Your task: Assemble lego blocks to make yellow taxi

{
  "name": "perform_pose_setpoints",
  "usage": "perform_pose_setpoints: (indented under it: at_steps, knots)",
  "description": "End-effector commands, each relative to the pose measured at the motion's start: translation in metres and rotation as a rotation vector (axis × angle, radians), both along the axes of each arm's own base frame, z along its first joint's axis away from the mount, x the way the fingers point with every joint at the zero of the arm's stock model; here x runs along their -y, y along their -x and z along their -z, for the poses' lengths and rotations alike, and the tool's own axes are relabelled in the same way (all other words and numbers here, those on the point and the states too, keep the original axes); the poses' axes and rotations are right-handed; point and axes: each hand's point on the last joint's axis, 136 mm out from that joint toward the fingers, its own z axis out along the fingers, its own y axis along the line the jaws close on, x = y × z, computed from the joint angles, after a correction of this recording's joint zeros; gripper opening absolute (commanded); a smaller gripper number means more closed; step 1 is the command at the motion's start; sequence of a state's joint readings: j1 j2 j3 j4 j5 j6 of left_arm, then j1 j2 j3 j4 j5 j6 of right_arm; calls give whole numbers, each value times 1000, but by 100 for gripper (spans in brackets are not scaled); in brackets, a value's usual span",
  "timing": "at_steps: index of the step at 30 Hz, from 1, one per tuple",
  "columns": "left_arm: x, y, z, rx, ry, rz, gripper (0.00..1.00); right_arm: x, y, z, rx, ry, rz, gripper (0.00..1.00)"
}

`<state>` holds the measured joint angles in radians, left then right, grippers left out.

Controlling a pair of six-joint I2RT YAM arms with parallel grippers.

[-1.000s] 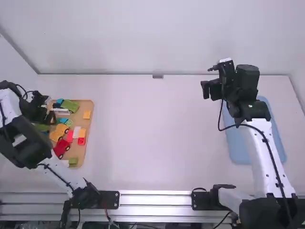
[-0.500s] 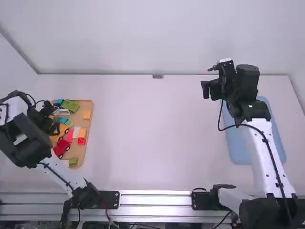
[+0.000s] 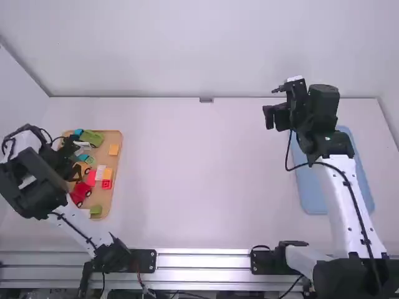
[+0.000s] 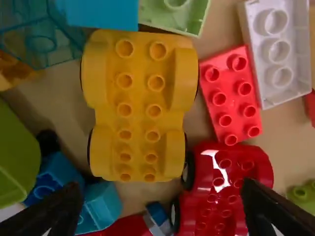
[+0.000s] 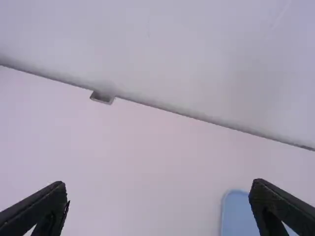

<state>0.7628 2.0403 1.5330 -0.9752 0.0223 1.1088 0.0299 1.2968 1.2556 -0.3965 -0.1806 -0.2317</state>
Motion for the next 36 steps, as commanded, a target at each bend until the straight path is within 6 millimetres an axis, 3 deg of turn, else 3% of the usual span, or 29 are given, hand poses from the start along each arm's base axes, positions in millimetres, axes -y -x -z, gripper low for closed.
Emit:
perform_pose_setpoints:
  at_steps: [1, 6, 13, 27, 36]
  knots:
    - [7, 3, 8, -9, 26, 17, 85, -3, -3, -16, 33, -6, -9, 98]
    - [4, 5, 17, -17, 0, 17, 82, -3, -3, -16, 33, -7, -8, 98]
    - [0, 7, 24, -7, -14, 1, 87, -3, -3, -16, 32, -7, -8, 98]
    - [-6, -1, 31, 47, -28, -8, 88, -3, -3, -15, 29, -7, -8, 98]
    - [-5, 3, 47, 22, -1, -18, 89, -3, -3, -15, 25, -25, 3, 98]
